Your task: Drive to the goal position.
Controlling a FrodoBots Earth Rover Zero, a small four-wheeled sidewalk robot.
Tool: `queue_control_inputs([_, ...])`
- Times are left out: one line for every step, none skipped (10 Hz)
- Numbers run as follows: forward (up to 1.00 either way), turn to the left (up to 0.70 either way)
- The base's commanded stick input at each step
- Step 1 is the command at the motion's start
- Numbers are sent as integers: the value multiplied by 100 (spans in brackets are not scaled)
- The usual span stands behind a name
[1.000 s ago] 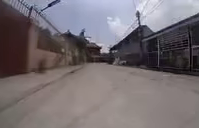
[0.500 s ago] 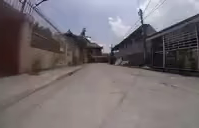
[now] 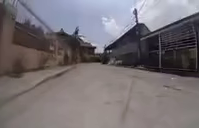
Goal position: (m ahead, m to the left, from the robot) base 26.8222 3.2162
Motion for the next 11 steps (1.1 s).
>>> queue_control_inputs([100, 0])
queue_control_inputs([100, 0])
queue_control_inputs([100, 0])
queue_control_inputs([100, 0])
queue_control_inputs([100, 0])
queue_control_inputs([100, 0])
queue_control_inputs([100, 0])
queue_control_inputs([100, 0])
queue_control_inputs([100, 0])
queue_control_inputs([100, 0])
queue_control_inputs([100, 0])
